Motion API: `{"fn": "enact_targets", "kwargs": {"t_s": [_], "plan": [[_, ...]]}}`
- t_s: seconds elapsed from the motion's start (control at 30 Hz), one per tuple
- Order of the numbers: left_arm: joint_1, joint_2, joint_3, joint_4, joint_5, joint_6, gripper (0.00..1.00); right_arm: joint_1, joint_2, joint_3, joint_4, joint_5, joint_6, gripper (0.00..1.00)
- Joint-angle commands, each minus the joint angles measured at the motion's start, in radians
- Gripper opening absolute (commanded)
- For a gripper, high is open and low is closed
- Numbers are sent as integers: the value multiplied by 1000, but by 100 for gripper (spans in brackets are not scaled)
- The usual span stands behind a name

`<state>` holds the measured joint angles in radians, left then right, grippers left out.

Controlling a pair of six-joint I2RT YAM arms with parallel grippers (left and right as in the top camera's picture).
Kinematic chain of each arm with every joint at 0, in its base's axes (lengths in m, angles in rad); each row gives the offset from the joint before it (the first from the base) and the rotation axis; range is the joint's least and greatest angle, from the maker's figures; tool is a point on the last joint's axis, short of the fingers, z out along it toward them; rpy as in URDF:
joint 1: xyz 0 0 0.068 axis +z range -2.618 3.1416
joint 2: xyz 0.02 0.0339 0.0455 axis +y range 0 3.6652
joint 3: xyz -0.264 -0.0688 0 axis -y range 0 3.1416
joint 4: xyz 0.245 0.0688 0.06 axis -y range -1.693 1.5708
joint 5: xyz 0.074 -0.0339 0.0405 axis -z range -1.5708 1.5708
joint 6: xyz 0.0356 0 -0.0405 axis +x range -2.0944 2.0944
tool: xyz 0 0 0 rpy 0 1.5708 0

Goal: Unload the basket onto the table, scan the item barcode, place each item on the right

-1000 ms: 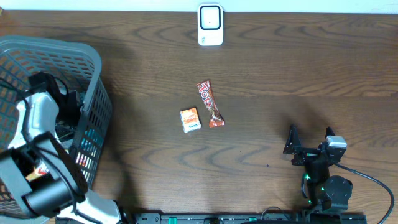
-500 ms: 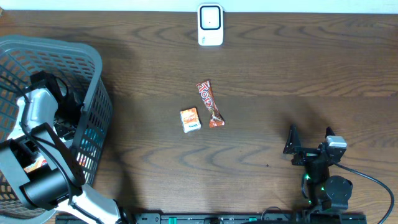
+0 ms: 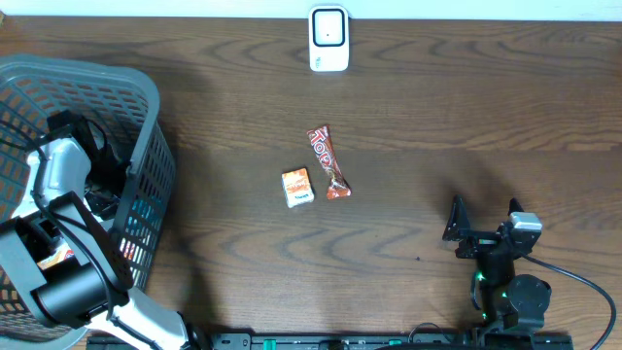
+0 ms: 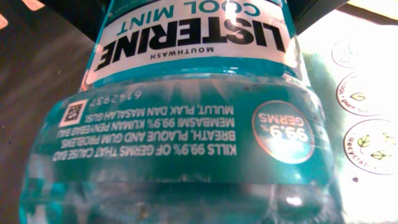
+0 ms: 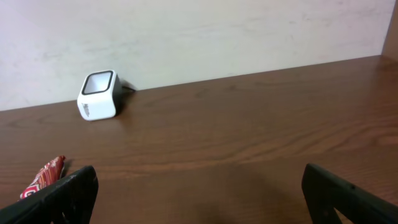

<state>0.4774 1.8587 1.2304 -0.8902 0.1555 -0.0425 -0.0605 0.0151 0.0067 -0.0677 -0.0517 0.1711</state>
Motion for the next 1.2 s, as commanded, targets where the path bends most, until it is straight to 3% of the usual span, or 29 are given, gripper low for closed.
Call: {"fn": "enact_targets", "kwargs": {"t_s": [0.0,0.47,0.67,1.17], "plan": [[-1,15,-43,0,9,-23,41,9,-3,-1,-4,5,-11,99],[-1,-176,-43,-24,9,-34,41,9,-3,-1,-4,5,-11,99],[-1,-378,-43,-43,19,-51,41,9,-3,-1,-4,5,-11,99],[-1,-844,-43,-34,20,-241,41,9,-3,-1,-4,5,-11,99]]}}
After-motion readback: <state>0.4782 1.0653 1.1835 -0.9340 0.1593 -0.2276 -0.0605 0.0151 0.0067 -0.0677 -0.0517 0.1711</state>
